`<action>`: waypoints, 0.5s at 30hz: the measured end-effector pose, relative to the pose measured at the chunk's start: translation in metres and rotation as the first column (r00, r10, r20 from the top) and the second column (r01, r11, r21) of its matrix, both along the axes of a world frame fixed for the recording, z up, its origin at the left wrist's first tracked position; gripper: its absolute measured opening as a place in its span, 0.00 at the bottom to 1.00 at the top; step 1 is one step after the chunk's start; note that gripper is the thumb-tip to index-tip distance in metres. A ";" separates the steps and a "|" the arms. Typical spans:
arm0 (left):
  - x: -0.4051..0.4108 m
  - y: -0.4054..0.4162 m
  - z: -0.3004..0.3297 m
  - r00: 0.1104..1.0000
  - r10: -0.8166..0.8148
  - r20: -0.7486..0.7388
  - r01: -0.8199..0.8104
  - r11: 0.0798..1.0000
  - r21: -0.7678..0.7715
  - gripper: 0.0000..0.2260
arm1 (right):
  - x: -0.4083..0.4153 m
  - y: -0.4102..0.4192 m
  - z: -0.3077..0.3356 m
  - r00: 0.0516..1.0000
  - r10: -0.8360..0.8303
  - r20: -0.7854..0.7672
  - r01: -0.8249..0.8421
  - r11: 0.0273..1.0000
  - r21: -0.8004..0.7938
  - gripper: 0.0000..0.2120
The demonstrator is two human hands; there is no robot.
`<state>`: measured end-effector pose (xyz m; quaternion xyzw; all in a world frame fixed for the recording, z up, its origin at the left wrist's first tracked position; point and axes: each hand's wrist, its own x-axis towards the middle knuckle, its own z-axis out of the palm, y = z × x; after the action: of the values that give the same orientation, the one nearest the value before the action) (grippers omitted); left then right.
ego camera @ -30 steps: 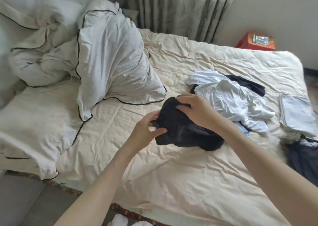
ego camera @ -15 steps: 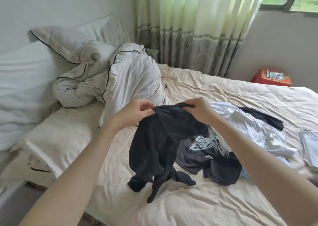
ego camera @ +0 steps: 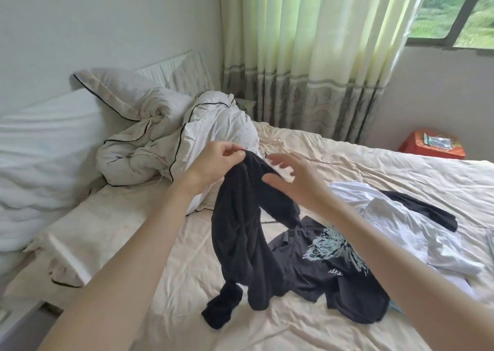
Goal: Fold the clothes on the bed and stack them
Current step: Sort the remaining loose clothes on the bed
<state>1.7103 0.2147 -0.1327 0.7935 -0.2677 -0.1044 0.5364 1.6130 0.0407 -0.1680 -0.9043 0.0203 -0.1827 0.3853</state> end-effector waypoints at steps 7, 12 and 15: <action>-0.002 -0.004 -0.008 0.995 -0.043 -0.091 0.045 0.999 0.021 0.03 | 0.006 0.008 -0.002 0.998 -0.019 -0.061 0.033 0.968 0.249 0.02; -0.003 -0.007 -0.013 0.966 -0.013 -0.258 0.005 0.999 -0.032 0.03 | 0.007 0.021 0.001 0.994 -0.025 -0.106 0.042 0.985 0.167 0.07; -0.005 -0.015 -0.012 0.935 0.065 -0.350 -0.115 0.986 -0.123 0.03 | 0.002 0.036 -0.014 0.983 -0.163 -0.084 0.175 0.970 0.168 0.12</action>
<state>1.7054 0.2000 -0.1444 0.7345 -0.1396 -0.1977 0.6340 1.6148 0.0763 -0.1823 -0.8679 0.1264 -0.1808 0.4451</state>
